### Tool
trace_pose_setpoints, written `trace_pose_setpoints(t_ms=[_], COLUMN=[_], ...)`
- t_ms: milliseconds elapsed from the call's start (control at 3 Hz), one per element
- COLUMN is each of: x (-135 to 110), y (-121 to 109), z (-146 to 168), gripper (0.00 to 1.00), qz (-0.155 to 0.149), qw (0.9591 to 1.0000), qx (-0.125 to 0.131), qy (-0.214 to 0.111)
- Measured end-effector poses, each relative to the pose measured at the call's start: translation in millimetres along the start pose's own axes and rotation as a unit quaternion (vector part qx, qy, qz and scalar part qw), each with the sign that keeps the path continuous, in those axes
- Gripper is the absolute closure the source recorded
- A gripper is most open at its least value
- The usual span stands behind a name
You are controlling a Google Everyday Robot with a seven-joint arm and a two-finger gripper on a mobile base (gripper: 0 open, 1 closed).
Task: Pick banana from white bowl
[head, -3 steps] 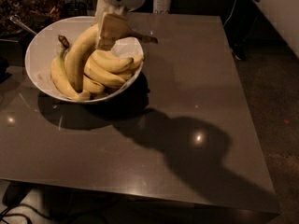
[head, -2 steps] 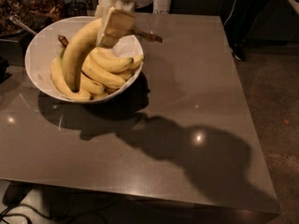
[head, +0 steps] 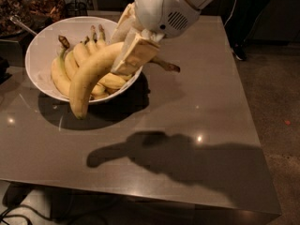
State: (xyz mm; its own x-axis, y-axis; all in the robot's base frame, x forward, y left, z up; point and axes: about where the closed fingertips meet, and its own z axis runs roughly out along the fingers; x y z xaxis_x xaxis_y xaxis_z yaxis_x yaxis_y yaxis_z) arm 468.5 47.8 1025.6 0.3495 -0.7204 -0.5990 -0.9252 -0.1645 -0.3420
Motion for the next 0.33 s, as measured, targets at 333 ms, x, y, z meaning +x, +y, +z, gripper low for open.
trace_pose_setpoints(t_ms=[333], x=[2.0], y=[2.5], z=[0.0], gripper=[1.00], qz=[0.002], qw=[1.0000], qx=[-0.001], qy=[0.000])
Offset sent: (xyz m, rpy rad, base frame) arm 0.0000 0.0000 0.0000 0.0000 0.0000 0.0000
